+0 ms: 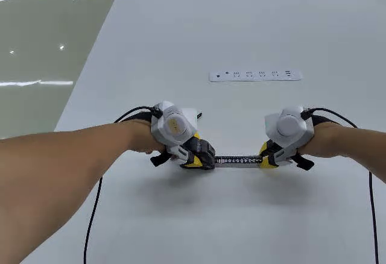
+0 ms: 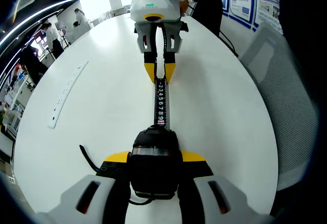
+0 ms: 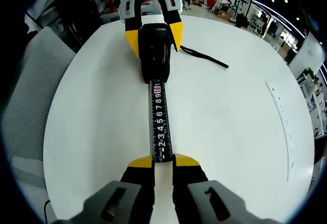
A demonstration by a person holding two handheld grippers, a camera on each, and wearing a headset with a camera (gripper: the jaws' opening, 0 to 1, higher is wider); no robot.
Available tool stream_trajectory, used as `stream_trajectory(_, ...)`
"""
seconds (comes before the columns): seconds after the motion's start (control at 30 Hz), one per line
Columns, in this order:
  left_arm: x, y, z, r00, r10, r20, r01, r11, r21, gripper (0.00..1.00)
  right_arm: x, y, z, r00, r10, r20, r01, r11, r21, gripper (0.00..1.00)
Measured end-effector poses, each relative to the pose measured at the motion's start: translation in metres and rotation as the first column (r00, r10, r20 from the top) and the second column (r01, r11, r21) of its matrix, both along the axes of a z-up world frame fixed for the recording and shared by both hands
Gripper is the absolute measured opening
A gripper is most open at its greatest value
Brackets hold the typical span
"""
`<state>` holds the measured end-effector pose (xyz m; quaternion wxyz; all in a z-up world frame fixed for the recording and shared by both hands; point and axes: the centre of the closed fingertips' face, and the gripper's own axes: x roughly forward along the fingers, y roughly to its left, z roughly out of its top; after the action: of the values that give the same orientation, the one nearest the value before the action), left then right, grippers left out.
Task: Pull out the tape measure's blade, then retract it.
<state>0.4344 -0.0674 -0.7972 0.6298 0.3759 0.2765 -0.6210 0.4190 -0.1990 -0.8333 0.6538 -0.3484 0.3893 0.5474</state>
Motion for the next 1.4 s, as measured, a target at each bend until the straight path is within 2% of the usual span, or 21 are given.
stream_trajectory(0.1,0.000,0.000,0.000,1.000,0.000,0.000,0.000,1.000,0.000,0.30,-0.001,-0.006,0.001,1.000,-0.012,0.000,0.012,1.000,-0.018,0.11)
stream_trajectory(0.13,0.000,0.000,0.000,1.000,0.001,0.000,-0.001,1.000,0.001,0.30,-0.001,-0.005,0.000,1.000,0.007,0.000,-0.007,1.000,-0.012,0.11)
stream_trajectory(0.57,0.000,0.000,-0.002,1.000,0.003,0.002,-0.003,1.000,0.003,0.30,-0.001,-0.010,-0.003,1.000,-0.001,0.004,0.001,1.000,-0.026,0.11)
stream_trajectory(1.4,0.001,0.000,-0.001,1.000,0.002,0.006,-0.002,1.000,-0.002,0.30,-0.011,-0.040,0.007,0.999,-0.041,-0.001,0.041,0.999,-0.027,0.11)
